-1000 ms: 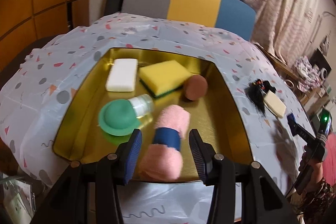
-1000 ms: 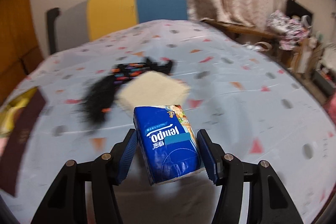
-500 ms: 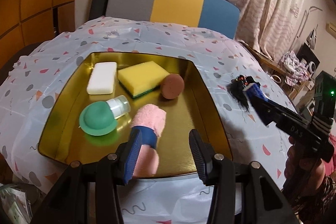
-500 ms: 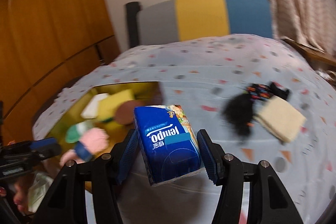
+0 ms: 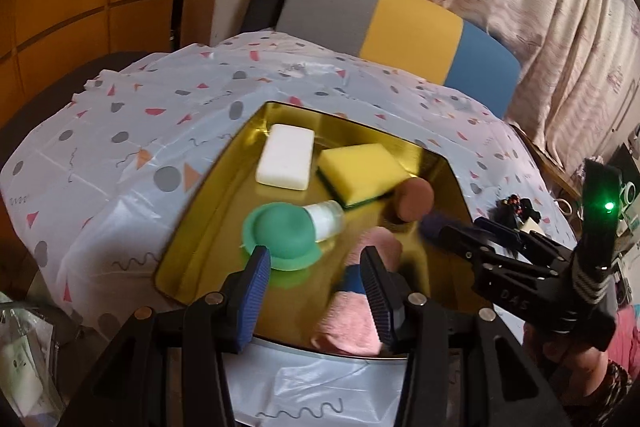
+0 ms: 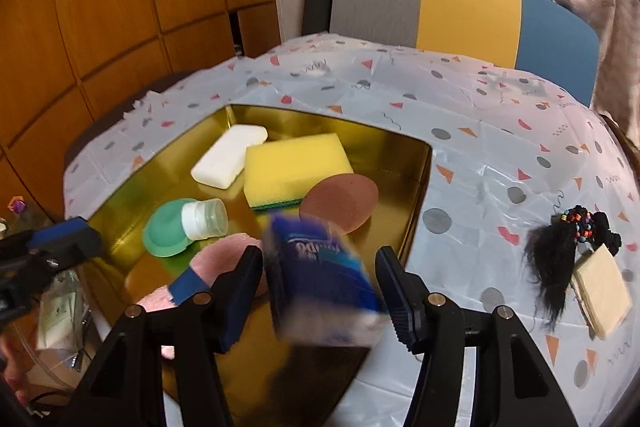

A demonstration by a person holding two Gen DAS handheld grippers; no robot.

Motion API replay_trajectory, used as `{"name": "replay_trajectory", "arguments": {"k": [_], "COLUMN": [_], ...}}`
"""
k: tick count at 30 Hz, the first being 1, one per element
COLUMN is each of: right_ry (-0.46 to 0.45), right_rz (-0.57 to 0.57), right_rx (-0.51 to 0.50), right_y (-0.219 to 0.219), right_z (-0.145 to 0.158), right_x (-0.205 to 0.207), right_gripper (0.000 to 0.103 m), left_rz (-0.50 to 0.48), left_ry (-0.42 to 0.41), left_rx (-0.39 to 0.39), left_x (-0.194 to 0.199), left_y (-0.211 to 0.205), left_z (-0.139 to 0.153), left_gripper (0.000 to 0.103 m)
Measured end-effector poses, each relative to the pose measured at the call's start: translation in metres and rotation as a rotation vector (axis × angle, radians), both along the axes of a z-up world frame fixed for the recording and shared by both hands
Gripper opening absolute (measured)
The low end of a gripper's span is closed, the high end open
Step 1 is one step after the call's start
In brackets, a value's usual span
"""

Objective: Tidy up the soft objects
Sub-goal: 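Carry the blue tissue pack into the gold tray and open the right tool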

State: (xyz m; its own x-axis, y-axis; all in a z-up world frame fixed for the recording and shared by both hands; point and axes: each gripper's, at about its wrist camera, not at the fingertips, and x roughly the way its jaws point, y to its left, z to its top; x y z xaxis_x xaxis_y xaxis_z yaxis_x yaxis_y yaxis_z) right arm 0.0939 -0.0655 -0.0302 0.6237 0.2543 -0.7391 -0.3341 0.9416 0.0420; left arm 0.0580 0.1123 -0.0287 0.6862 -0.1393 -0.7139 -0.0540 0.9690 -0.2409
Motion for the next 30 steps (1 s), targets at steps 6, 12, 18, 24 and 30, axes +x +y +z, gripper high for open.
{"name": "replay_trajectory", "arguments": {"k": [6,12,18,24,30], "right_ry": [0.007,-0.049,-0.139,-0.089,0.004], "right_rz": [-0.005,-0.055,-0.157,-0.232,-0.293], "right_rx": [-0.033,0.012,0.115,0.111,0.076], "right_y": [0.005,-0.016,-0.056,-0.087,-0.121], "right_z": [-0.01,0.008,0.037,0.028,-0.006], "right_x": [0.01,0.0,-0.017,-0.025,-0.036], "right_gripper": [0.06,0.062,0.075,0.075,0.076], "left_rz": [0.002,-0.029,-0.092,-0.194,-0.349], "left_ry": [0.01,0.012,0.018,0.04,0.024], "left_rx": [-0.009,-0.018,-0.018,-0.006,0.022], "left_x": [0.0,0.0,-0.003,-0.008,-0.019], "left_y": [0.003,-0.004,-0.022,-0.054,-0.096], "left_z": [-0.002,-0.004,-0.005,-0.008,-0.005], "left_gripper": [0.047,0.047,0.047,0.047,0.047]}}
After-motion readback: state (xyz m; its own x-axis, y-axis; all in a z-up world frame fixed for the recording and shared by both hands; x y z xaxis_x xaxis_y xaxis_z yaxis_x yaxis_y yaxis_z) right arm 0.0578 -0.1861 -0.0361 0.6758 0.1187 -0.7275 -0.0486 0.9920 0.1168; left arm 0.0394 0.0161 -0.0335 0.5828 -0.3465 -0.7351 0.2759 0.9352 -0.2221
